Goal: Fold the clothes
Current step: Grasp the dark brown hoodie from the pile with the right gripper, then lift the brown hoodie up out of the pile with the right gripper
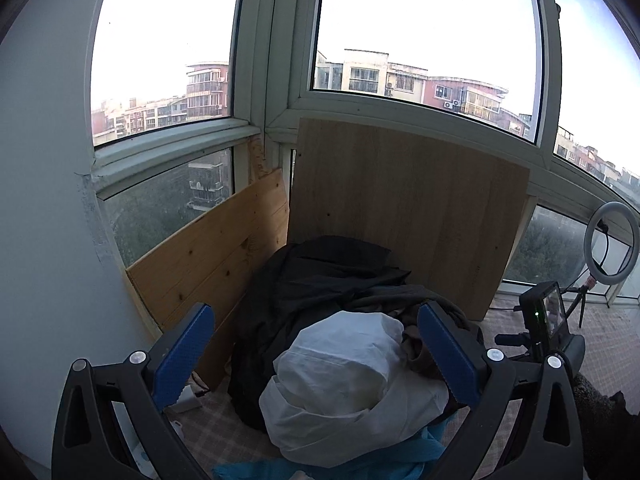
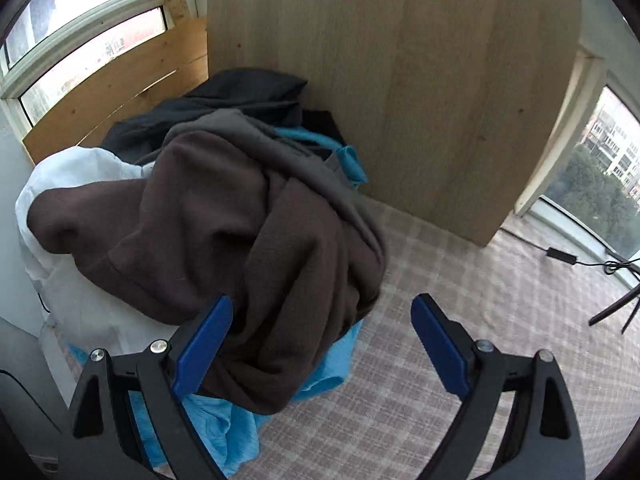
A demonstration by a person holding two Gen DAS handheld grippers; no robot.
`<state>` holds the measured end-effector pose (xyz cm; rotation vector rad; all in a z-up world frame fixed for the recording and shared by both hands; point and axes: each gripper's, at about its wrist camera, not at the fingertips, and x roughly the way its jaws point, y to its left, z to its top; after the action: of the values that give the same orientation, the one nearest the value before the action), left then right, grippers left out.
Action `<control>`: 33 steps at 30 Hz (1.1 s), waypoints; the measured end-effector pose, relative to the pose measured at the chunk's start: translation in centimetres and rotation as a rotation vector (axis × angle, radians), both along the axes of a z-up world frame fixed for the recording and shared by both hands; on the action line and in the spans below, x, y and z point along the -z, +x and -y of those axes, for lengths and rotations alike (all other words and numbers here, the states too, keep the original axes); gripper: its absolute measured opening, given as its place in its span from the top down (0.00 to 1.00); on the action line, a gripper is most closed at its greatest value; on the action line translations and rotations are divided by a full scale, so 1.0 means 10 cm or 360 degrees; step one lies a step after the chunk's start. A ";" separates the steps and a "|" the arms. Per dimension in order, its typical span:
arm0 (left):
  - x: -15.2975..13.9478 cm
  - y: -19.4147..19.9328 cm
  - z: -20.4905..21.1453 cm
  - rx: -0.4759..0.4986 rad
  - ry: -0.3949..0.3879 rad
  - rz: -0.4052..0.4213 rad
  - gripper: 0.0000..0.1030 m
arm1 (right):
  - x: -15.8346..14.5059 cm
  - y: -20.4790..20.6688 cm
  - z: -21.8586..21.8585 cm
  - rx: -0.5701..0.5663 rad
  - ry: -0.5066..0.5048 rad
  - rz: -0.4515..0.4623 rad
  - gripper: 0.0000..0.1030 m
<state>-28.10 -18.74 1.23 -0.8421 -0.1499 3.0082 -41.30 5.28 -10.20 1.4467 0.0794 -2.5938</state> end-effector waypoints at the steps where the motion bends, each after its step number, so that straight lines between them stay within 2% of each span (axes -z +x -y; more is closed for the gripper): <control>1: 0.03 -0.04 0.00 0.0000 0.0001 0.0014 0.01 | 0.04 -0.03 0.06 -0.0029 0.0018 -0.0009 0.12; 3: 0.09 -0.10 0.01 -0.0003 0.0000 0.0041 0.01 | 0.10 -0.07 0.19 -0.0094 0.0070 -0.0048 0.15; 5: 0.13 -0.14 0.03 -0.0010 -0.0008 0.0061 0.01 | 0.10 -0.08 0.35 -0.0210 0.0080 -0.0054 0.65; 8: 0.19 -0.15 0.08 -0.0027 0.0002 0.0078 0.01 | 0.03 -0.12 0.51 -0.0259 0.0178 -0.0040 0.74; 10: 0.22 -0.14 0.11 -0.0031 0.0016 0.0082 0.01 | -0.06 -0.16 0.51 -0.0250 0.0150 -0.0024 0.79; 12: 0.23 -0.13 0.13 -0.0033 0.0025 0.0081 0.01 | -0.21 -0.21 0.44 -0.0218 0.0043 -0.0020 0.83; 16: 0.20 -0.09 0.18 -0.0044 0.0042 0.0056 0.01 | -0.72 -0.31 0.39 -0.0189 -0.0160 -0.0116 0.88; 19: 0.15 -0.06 0.24 -0.0061 0.0068 0.0028 0.01 | -1.21 -0.37 0.48 -0.0241 -0.0286 -0.0244 0.91; 25: 0.03 0.05 0.40 -0.0116 0.0100 -0.0028 0.01 | -2.25 -0.32 1.02 -0.0424 -0.0247 -0.0546 0.92; 30: -0.11 0.17 0.50 -0.0148 0.0102 -0.0086 0.01 | -3.00 -0.38 1.11 -0.0433 -0.0363 -0.0735 0.92; 33: -0.19 0.24 0.53 -0.0154 0.0111 -0.0124 0.01 | -3.43 -0.24 1.06 -0.0438 -0.0416 -0.0882 0.92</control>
<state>-25.67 -24.03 3.11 -0.7314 -0.3009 3.0987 -43.70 -5.28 24.12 0.5626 0.0059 -2.5694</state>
